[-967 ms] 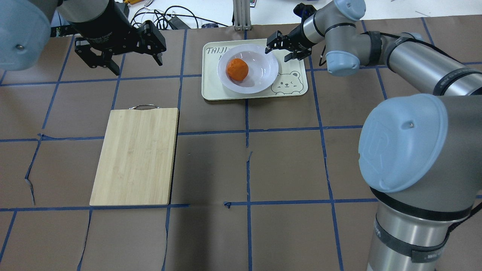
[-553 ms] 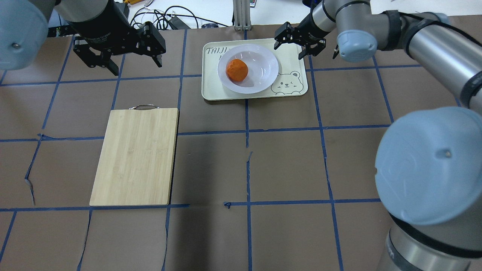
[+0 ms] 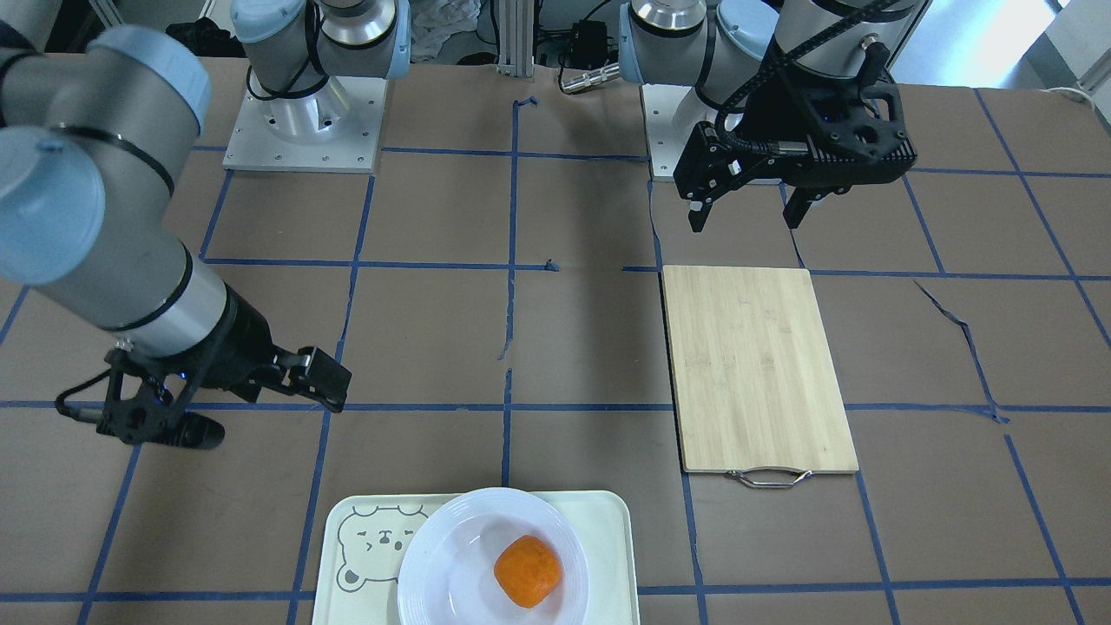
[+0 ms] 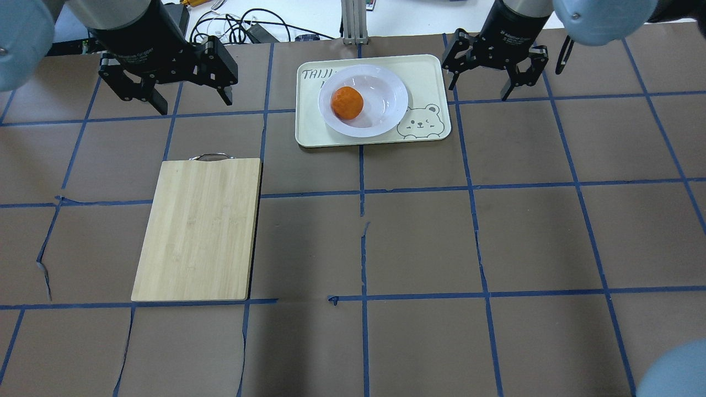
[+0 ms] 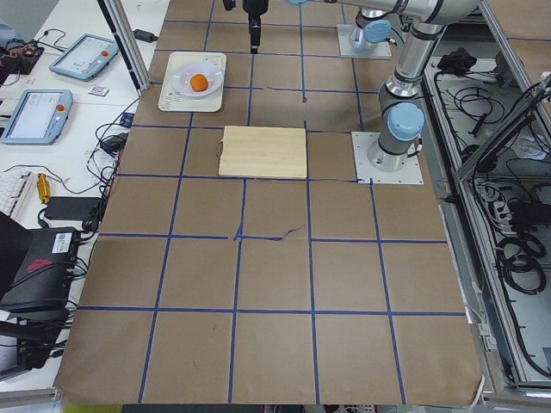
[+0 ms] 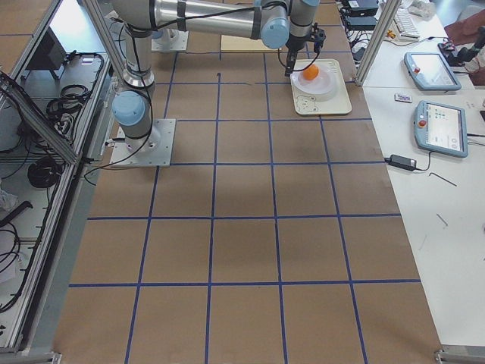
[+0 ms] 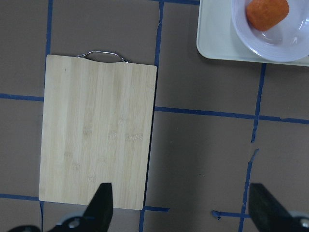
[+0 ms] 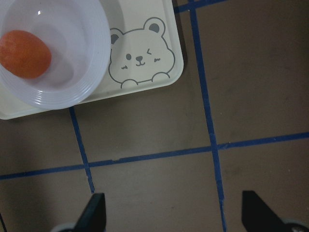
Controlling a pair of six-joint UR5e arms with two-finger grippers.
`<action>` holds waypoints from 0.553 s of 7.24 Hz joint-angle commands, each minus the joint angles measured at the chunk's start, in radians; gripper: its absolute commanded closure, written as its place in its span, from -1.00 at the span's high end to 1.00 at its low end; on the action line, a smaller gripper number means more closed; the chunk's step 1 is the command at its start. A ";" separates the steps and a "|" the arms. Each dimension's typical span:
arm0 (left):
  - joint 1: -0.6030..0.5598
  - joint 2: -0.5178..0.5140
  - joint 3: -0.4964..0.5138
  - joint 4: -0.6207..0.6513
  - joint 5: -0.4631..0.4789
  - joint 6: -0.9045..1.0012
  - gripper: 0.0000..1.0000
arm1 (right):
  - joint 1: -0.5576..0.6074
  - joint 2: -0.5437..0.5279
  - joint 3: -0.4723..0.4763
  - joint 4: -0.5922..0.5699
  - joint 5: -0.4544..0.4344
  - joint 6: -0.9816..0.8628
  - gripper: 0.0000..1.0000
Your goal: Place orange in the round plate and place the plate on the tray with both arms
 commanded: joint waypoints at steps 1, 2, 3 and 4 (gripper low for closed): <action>0.001 0.000 -0.001 0.002 -0.001 0.000 1.00 | 0.001 -0.095 0.042 0.066 -0.085 0.023 1.00; 0.001 -0.001 -0.001 0.003 -0.001 0.000 1.00 | 0.001 -0.129 0.048 0.089 -0.092 0.028 1.00; 0.001 0.000 -0.001 0.003 -0.001 0.000 1.00 | 0.001 -0.153 0.048 0.094 -0.092 0.025 1.00; 0.001 -0.001 -0.001 0.003 -0.001 -0.001 1.00 | 0.001 -0.179 0.048 0.119 -0.092 0.027 1.00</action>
